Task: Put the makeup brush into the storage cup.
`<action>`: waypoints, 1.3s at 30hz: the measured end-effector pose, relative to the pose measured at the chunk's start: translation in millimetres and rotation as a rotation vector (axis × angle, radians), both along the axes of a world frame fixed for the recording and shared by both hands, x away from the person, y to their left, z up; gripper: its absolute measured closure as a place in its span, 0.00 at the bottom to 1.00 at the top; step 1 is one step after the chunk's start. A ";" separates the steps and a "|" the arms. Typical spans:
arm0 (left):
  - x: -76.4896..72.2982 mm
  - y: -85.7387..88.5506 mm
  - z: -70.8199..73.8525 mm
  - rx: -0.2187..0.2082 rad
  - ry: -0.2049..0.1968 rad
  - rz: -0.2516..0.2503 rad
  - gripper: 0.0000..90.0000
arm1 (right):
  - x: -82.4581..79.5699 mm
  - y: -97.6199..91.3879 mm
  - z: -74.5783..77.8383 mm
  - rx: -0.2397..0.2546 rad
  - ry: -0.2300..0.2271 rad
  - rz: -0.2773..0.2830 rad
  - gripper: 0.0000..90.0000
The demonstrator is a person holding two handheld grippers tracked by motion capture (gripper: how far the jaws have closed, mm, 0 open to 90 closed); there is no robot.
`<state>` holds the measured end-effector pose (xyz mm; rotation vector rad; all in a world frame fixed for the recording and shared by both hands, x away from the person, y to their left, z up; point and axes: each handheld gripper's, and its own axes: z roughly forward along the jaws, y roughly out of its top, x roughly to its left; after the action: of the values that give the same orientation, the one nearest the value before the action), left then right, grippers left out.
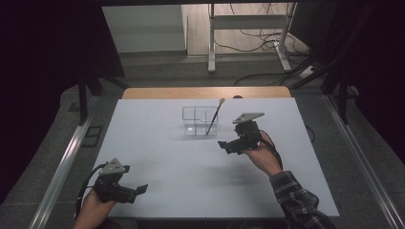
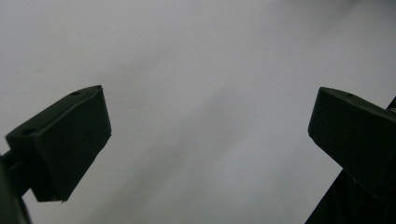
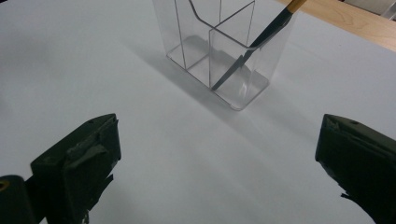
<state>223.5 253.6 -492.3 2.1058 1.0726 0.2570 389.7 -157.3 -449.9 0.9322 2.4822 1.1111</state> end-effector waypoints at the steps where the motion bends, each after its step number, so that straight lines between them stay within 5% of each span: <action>1: 0.0 0.0 0.0 0.000 0.000 0.000 0.00 | -0.5 0.0 -0.1 0.001 0.002 0.000 0.01; 39: 0.0 -0.3 -0.1 0.003 0.000 0.002 0.00 | -27.6 -30.9 -1.3 0.014 0.010 -0.010 0.00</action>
<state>223.5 253.3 -492.4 2.1076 1.0753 0.2593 362.1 -188.2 -451.2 0.9561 2.4781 1.1249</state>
